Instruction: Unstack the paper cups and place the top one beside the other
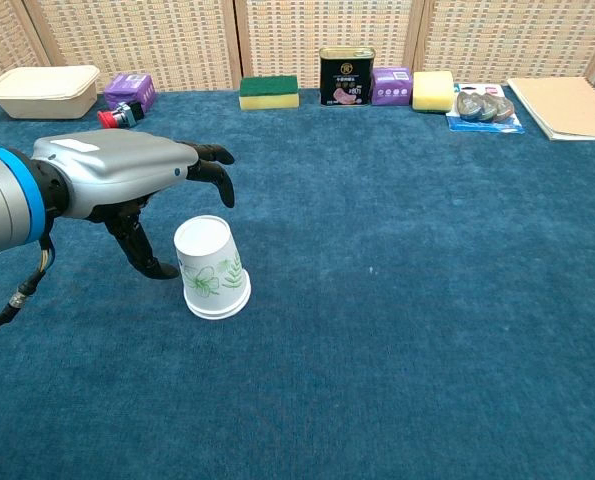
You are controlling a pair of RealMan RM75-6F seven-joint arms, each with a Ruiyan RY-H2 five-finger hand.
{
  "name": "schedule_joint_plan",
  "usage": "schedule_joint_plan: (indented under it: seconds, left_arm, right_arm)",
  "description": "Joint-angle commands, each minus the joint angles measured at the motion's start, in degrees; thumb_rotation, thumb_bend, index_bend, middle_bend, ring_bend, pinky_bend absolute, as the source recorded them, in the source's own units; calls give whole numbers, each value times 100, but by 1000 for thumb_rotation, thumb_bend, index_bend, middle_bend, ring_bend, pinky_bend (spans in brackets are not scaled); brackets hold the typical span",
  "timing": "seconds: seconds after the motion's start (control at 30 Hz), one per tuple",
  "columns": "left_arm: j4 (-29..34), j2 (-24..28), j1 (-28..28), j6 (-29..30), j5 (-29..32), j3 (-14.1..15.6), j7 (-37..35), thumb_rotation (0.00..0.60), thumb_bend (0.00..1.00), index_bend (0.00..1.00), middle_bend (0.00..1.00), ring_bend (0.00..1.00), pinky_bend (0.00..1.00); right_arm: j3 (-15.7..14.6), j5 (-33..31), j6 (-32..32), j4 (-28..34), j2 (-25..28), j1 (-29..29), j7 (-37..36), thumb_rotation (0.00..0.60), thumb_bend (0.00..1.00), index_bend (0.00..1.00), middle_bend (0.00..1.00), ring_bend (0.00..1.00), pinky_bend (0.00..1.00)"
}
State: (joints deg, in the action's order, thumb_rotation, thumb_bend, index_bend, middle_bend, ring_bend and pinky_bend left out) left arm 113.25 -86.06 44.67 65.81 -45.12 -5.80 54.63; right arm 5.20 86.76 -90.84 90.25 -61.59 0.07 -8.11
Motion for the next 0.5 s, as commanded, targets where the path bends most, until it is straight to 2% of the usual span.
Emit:
schedule_joint_plan:
  seconds: [0.03, 0.2, 0.5]
  left_arm:
    - [-1, -6, 29, 16, 30, 26, -25, 600, 197, 247, 0, 0, 136]
    - [0, -1, 80, 40, 54, 56, -102, 600, 231, 294, 0, 0, 136]
    - [23, 11, 150, 111, 30, 98, -224, 600, 243, 307, 0, 0, 136]
  right_arm:
    - [1, -6, 0, -1, 7, -3, -17, 600, 0, 0, 0, 0, 0]
    - [9, -24, 7, -4, 12, -2, -42, 600, 0, 0, 0, 0, 0]
    - [-5, -11, 25, -6, 18, 5, -33, 600, 0, 0, 0, 0, 0]
